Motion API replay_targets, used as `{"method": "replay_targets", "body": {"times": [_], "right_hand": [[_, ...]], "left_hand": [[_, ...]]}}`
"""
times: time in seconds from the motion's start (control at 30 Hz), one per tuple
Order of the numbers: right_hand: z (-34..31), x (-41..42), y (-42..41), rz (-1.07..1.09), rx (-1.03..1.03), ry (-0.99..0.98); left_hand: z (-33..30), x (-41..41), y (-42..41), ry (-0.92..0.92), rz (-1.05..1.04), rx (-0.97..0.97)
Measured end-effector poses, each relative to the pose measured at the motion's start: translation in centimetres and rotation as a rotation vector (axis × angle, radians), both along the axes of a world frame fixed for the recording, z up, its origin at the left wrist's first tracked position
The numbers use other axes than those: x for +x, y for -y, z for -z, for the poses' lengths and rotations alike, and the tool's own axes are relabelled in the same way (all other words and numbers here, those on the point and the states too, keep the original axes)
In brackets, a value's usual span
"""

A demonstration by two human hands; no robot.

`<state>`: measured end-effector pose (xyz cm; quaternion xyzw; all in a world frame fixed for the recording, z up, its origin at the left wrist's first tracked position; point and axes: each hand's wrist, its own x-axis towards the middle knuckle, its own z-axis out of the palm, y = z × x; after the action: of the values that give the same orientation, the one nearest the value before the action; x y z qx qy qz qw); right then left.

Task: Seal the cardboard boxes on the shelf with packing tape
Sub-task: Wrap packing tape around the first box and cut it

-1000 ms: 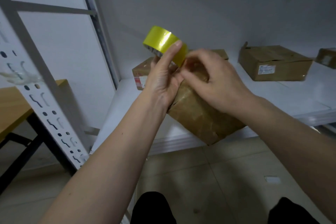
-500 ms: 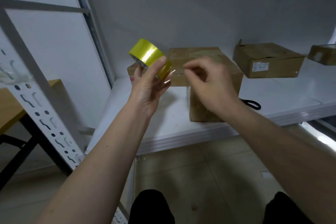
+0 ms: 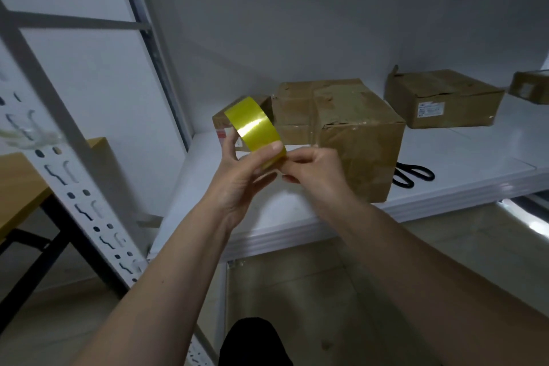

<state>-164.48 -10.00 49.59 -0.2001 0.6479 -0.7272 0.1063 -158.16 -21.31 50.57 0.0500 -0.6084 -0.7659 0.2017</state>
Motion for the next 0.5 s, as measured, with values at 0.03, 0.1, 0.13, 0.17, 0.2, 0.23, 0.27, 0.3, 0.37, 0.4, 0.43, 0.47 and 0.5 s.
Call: {"method": "replay_targets", "body": {"times": [0.03, 0.1, 0.13, 0.17, 0.2, 0.23, 0.27, 0.3, 0.37, 0.4, 0.43, 0.47, 0.5], "right_hand": [[0.0, -0.1, -0.1, 0.033, -0.001, -0.001], [-0.1, -0.2, -0.2, 0.083, -0.019, 0.005], [-0.1, -0.2, -0.2, 0.089, -0.023, 0.005], [-0.1, -0.2, -0.2, 0.077, -0.021, 0.006], [-0.2, -0.2, -0.1, 0.058, -0.018, 0.007], [-0.2, -0.2, -0.1, 0.037, -0.013, 0.011], [-0.2, -0.2, -0.2, 0.019, -0.007, 0.018], [-0.3, -0.3, -0.3, 0.006, -0.006, 0.03], [-0.6, -0.2, -0.6, -0.01, -0.023, 0.078], [-0.8, -0.2, -0.7, -0.022, -0.047, 0.118], [-1.1, -0.1, -0.8, -0.041, -0.088, 0.176], [-1.5, 0.1, -1.0, -0.063, -0.137, 0.237], [-1.8, 0.1, -1.2, -0.083, -0.178, 0.276]], "left_hand": [[0.0, -0.1, 0.0, 0.016, -0.015, -0.029], [0.1, -0.3, 0.0, 0.039, -0.033, -0.073], [0.1, -0.3, 0.0, 0.045, -0.031, -0.077], [0.2, -0.4, 0.1, 0.045, -0.022, -0.057], [0.2, -0.5, 0.2, 0.035, -0.003, -0.011], [0.2, -0.6, 0.3, 0.015, 0.022, 0.043], [0.2, -0.6, 0.4, -0.007, 0.041, 0.088], [0.2, -0.7, 0.4, -0.027, 0.052, 0.109], [0.1, -0.7, 0.1, -0.072, 0.054, 0.104], [0.0, -0.8, -0.1, -0.1, 0.054, 0.1], [-0.1, -0.9, -0.2, -0.132, 0.056, 0.1], [-0.2, -1.0, -0.4, -0.164, 0.064, 0.109], [-0.4, -1.2, -0.4, -0.188, 0.072, 0.123]]}}
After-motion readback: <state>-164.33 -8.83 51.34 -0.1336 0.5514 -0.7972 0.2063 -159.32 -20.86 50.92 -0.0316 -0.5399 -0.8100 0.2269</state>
